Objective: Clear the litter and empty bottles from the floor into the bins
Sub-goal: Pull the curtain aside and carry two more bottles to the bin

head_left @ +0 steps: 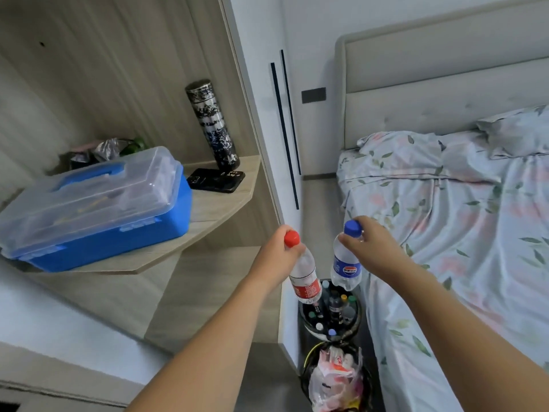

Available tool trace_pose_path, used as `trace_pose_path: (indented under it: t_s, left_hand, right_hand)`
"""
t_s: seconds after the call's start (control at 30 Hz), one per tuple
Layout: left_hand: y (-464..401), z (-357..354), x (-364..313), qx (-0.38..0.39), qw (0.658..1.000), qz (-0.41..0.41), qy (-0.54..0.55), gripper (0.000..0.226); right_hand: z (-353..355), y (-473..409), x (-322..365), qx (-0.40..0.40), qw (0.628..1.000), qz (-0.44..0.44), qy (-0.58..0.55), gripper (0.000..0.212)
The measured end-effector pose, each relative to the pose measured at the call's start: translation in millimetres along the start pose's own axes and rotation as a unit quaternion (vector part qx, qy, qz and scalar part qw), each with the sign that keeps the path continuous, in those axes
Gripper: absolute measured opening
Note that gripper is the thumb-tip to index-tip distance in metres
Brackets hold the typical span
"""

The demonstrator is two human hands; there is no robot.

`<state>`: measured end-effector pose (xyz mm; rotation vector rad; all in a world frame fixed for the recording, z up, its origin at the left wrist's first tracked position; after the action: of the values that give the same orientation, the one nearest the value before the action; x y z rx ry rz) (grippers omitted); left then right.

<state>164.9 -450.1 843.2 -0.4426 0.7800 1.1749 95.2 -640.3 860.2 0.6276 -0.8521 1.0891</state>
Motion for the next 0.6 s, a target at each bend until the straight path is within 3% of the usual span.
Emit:
trace_pose_path:
  t_s: [0.23,0.6]
  left_hand:
    - [-73,-109,103,-0.002,1.000,-0.023,-0.002,0.045]
    - [-150,-313,296,-0.069,0.994,-0.049,-0.072,0.050]
  right_hand:
    - [-85,-49,-130,-0.024,0.999,-0.021,0.036,0.026]
    - [-241,-95,-384,-0.053,0.997,-0.032,0.053,0.026]
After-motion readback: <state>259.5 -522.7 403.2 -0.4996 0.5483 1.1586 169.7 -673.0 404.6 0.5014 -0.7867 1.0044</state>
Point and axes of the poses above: each hand's wrist, its own y-axis away from the middle knuckle, its own z-axis out of the back of the hand, x = y × z, the point moved 2 cm from there along -y, towards the middle knuckle, and after that the axes turned 4 degrees about -y, right-handed, at the moved point
